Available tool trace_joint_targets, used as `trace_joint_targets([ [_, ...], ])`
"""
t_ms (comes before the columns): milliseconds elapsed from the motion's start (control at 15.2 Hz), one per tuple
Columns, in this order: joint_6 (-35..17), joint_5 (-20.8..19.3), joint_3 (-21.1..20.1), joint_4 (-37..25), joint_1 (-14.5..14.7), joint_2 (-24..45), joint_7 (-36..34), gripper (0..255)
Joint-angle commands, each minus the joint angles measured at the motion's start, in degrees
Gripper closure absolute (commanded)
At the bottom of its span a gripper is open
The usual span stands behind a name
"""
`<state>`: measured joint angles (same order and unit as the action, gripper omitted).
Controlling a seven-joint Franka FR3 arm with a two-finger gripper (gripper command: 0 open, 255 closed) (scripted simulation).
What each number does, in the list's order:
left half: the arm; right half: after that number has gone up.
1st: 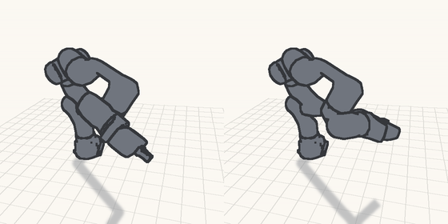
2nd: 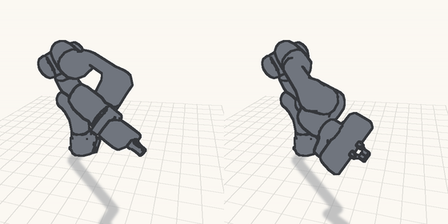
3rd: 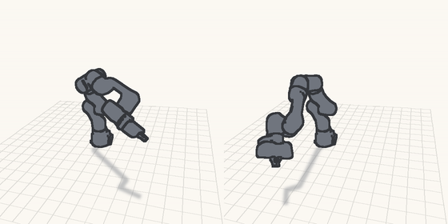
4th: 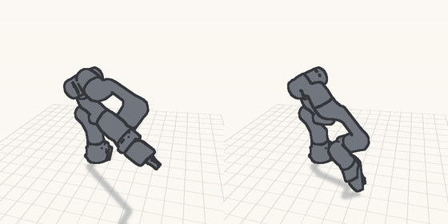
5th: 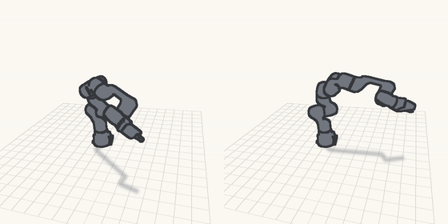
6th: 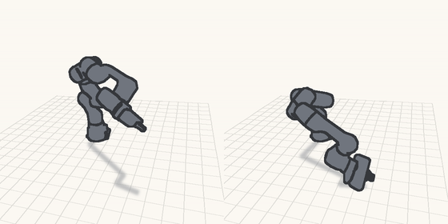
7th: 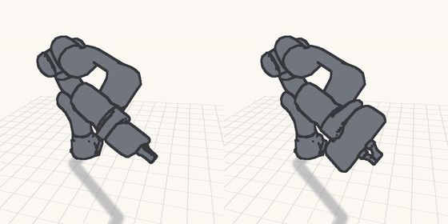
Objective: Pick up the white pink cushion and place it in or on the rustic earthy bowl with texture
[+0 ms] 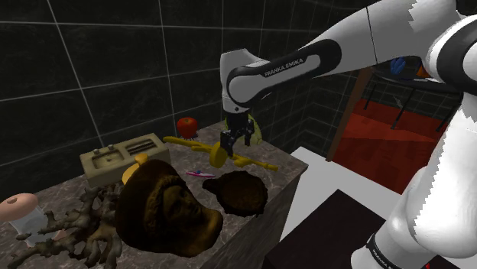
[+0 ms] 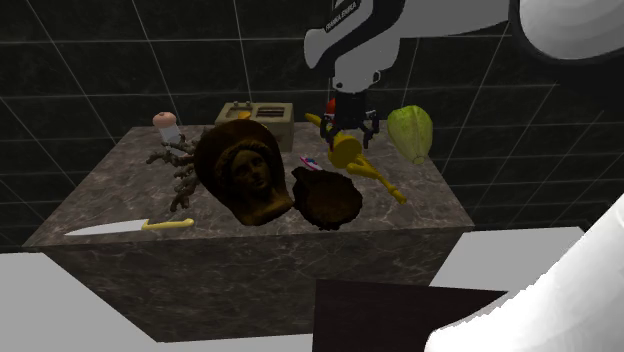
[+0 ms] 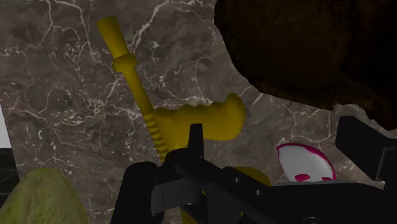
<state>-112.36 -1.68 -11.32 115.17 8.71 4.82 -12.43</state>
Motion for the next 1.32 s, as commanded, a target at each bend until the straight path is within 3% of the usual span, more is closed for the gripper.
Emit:
trace_joint_targets([
  [0,-0.94,-0.94,-0.56,-3.14,0.80,4.44,-0.79,0],
  [792,0.00,-6.75,-1.52,-28.67,7.69,31.23,-3.59,0],
  [1254,-3.74,-7.30,-1.21,-27.00,7.90,33.37,-3.89,0],
])
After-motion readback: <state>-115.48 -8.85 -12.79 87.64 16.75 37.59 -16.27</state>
